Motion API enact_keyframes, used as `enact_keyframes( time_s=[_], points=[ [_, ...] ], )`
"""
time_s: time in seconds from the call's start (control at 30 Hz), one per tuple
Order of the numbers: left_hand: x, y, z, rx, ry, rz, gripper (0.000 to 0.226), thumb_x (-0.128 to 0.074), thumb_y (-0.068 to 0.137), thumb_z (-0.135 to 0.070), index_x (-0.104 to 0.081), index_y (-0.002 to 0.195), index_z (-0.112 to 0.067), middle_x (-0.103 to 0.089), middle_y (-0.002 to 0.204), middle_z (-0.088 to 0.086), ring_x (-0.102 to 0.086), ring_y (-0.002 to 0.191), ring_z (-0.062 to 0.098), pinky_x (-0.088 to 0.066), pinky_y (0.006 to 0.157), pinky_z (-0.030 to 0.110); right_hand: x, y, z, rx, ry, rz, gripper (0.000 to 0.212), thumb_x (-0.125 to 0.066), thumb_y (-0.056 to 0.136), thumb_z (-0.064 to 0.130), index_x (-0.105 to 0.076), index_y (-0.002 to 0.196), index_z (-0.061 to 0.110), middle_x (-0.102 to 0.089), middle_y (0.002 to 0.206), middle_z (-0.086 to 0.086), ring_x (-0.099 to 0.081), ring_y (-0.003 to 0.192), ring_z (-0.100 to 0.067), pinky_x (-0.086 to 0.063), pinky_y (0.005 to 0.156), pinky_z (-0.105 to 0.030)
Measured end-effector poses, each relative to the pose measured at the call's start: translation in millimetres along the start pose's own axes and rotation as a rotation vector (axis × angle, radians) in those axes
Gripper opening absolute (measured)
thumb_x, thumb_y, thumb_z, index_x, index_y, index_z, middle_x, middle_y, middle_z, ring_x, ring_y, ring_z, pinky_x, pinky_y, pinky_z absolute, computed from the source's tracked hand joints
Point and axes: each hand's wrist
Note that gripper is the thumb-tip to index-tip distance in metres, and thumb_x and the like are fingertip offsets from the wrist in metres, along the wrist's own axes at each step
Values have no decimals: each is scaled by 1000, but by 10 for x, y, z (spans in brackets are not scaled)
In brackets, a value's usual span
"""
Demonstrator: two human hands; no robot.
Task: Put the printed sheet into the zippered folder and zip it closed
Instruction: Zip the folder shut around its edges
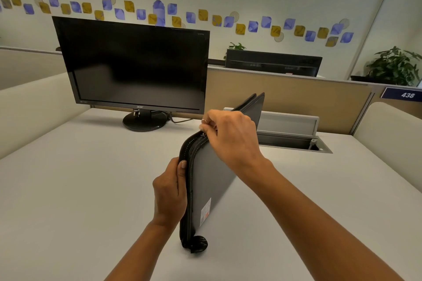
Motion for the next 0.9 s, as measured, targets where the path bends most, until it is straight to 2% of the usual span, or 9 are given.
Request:
enact_keyframes(
  time_s=[0.07, 0.23, 0.3, 0.4, 0.47, 0.53, 0.67, 0.9],
  points=[
    [4, 2, 2, 8, -3, 2, 36, -23, 96, -43, -40, 74, -20, -27, 53, -23, -40, 46, -8, -25, 40, 6, -9, 1, 11, -5, 16, -5, 16, -55, 90, 27, -64, 91, 14, -68, 84, -3, -45, 68, -10, -34, 65, -23],
    [-14, -16, 8, 30, -23, -5, 46, -23, 96, -46, -46, 70, -15, -28, 53, -23, -41, 46, -6, -26, 38, 9, 8, -48, 22, 55, 5, -16, 16, -52, 92, 22, -65, 89, 12, -69, 85, -5, -56, 72, -14, -43, 68, -25],
    [-12, -10, 0, 35, -21, -11, 45, -23, 95, -46, -45, 70, -16, -28, 53, -23, -41, 45, -5, -25, 39, 7, 15, -99, 74, 135, -22, -47, 13, -55, 90, 16, -65, 84, 10, -70, 79, -6, -61, 69, -19, -43, 62, -24],
    [-10, -3, -7, 52, -22, -13, 43, -23, 95, -47, -45, 73, -17, -30, 50, -21, -41, 45, -5, -26, 38, 7, 16, -183, 192, 246, -50, -76, 4, -70, 77, 8, -66, 74, 6, -69, 66, -7, -62, 55, -21, -39, 53, -17],
    [0, -3, -6, 55, -24, -10, 40, -23, 94, -47, -43, 75, -19, -30, 49, -20, -42, 45, -6, -26, 38, 6, 14, -202, 212, 289, -69, -44, 8, -74, 73, 8, -66, 73, 6, -68, 63, -8, -62, 52, -20, -43, 51, -17],
    [5, -6, -4, 52, -20, -8, 40, -23, 95, -47, -42, 74, -19, -29, 49, -20, -40, 45, -7, -25, 39, 5, 51, -168, 215, 313, -92, 33, 5, -69, 78, 8, -66, 76, 6, -69, 68, -8, -63, 58, -21, -39, 55, -17],
    [9, 1, -30, 26, -4, -3, 41, -23, 96, -43, -43, 70, -18, -25, 51, -22, -37, 45, -8, -23, 40, 2, 111, -34, 157, 268, -98, 147, 17, -48, 93, 17, -63, 91, 10, -69, 90, -6, -62, 82, -24, -47, 71, -29],
    [10, 9, -80, -12, -25, 16, 36, -24, 96, -40, -41, 73, -20, -25, 54, -25, -40, 47, -11, -24, 43, -2, 197, 190, -57, 108, -101, 223, 10, -62, 85, 23, -68, 86, 16, -70, 88, -4, -60, 81, -22, -42, 68, -28]
  ],
)
Point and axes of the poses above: each hand's wrist, its own y-axis towards the middle knuckle, its own x-axis out of the back of the hand, z = x × y
